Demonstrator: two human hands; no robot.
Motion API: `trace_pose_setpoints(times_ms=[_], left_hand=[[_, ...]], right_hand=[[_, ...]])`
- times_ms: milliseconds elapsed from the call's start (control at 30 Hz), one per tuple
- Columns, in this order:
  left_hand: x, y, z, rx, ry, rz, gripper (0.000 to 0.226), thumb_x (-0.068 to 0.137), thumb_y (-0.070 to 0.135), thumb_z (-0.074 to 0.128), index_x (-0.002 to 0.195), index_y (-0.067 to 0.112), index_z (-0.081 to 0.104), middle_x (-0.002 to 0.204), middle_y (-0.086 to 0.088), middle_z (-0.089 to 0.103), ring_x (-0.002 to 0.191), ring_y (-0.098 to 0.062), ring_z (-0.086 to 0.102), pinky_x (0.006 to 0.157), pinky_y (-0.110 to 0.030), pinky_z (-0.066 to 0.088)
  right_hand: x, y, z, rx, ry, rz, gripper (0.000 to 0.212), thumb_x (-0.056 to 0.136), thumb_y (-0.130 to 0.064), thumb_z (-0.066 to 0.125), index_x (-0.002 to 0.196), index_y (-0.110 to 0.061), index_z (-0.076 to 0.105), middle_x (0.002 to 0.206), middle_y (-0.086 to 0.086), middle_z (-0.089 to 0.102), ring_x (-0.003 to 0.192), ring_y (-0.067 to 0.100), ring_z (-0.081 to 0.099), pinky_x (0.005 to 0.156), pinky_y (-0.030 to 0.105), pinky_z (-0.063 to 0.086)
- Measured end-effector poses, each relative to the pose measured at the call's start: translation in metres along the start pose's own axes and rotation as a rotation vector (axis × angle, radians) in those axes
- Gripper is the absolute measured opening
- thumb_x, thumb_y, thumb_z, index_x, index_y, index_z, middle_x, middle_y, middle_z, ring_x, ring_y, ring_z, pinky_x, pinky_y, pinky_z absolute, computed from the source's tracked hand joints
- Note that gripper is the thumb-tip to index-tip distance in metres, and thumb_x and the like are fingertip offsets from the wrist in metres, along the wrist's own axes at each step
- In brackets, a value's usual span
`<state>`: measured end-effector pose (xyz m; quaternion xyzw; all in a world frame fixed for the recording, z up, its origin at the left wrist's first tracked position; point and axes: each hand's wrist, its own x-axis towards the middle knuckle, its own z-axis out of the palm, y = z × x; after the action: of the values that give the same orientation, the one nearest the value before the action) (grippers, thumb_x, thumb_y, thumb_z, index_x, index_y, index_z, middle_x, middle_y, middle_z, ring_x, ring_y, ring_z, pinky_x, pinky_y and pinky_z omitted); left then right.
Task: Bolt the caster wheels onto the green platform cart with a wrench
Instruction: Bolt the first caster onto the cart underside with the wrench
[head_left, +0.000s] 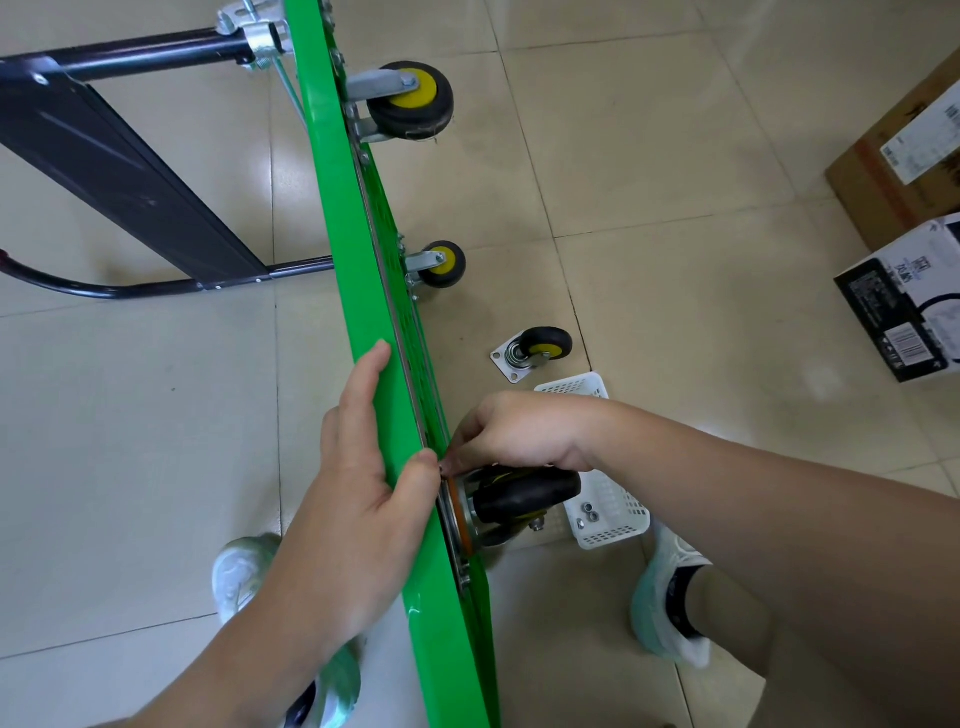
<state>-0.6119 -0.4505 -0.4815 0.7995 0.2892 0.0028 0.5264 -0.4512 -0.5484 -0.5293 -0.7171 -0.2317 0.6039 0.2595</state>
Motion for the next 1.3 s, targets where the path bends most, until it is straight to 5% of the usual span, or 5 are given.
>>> trace_pose_setpoints(times_ms=[333,633,967,1133,1300], left_hand=[[-0.001,-0.003,0.0,-0.026,-0.01,0.004,0.077,0.082,0.051,0.045,0.145,0.071,0.006,0.146,0.025,0.035,0.109,0.03,0.045,0.09,-0.008,0.032],[0.0,-0.004,-0.001,-0.021,-0.01,-0.004,0.076,0.085,0.046,0.045,0.145,0.071,0.006,0.146,0.025,0.035,0.111,0.029,0.045,0.093,-0.009,0.033],[-0.001,-0.007,0.0,-0.017,-0.008,-0.002,0.077,0.085,0.043,0.046,0.146,0.071,0.006,0.148,0.025,0.034,0.116,0.028,0.043,0.094,-0.009,0.032],[0.001,-0.007,-0.002,-0.026,-0.017,0.008,0.08,0.081,0.057,0.046,0.148,0.07,0.005,0.146,0.027,0.035,0.119,0.026,0.043,0.097,-0.013,0.033],[0.0,-0.005,-0.005,-0.028,-0.044,0.027,0.093,0.071,0.062,0.053,0.149,0.069,0.004,0.155,0.022,0.033,0.136,0.004,0.044,0.114,-0.033,0.036]], right_hand=[[0.005,0.002,0.0,0.131,-0.018,0.057,0.026,0.081,-0.031,0.077,0.092,-0.008,0.075,0.087,0.016,0.074,0.076,0.027,0.068,0.082,0.05,0.058],[-0.001,-0.001,0.0,0.055,0.015,0.035,0.028,0.091,-0.042,0.069,0.085,-0.015,0.074,0.073,0.003,0.07,0.069,0.018,0.065,0.067,0.03,0.054],[0.008,0.006,-0.001,0.114,0.072,-0.048,0.015,0.077,-0.02,0.083,0.083,-0.03,0.073,0.089,-0.005,0.074,0.099,0.022,0.07,0.094,0.039,0.054],[0.003,0.006,-0.008,0.169,0.076,-0.045,0.019,0.081,-0.016,0.079,0.095,-0.028,0.072,0.089,-0.006,0.073,0.085,0.007,0.066,0.063,0.017,0.045],[-0.004,0.013,-0.009,0.225,0.141,-0.085,0.02,0.08,-0.011,0.079,0.092,-0.026,0.073,0.09,-0.004,0.076,0.082,0.011,0.068,0.067,0.023,0.046]])
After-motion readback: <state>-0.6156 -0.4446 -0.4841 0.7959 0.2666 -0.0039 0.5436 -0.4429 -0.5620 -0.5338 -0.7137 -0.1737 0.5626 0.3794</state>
